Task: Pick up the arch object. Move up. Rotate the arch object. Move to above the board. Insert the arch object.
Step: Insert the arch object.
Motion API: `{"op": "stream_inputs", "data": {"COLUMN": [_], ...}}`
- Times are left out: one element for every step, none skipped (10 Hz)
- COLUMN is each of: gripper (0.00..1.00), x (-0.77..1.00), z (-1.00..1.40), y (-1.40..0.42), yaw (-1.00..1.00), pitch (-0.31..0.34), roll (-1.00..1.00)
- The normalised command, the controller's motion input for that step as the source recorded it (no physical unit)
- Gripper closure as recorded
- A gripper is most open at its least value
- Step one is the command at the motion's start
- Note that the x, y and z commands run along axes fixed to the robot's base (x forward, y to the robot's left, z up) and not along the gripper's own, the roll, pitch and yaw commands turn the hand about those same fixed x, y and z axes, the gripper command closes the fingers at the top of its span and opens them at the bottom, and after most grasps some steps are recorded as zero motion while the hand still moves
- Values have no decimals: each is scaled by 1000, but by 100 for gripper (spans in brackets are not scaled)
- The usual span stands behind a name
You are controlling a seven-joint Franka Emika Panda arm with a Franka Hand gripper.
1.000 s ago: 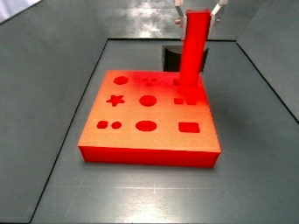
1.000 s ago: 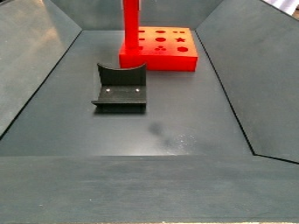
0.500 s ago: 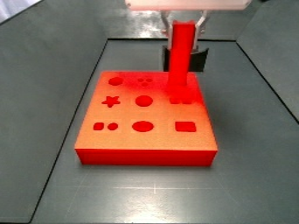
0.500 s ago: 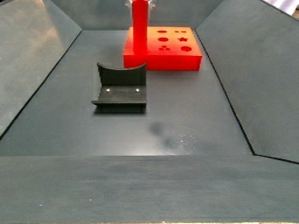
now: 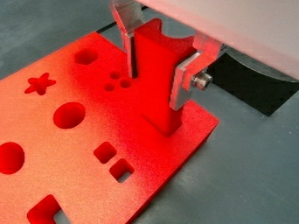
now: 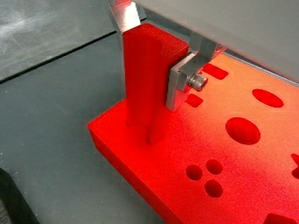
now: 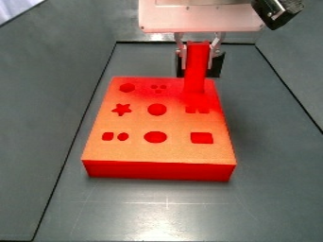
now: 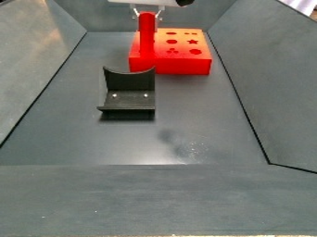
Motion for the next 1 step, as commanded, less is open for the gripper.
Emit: {"op": "stream_inputs", "data": {"gripper": [100], "x": [0], "z": [0], "y": [0], "yaw": [0], "pitch": [-21], "roll": [-13]}}
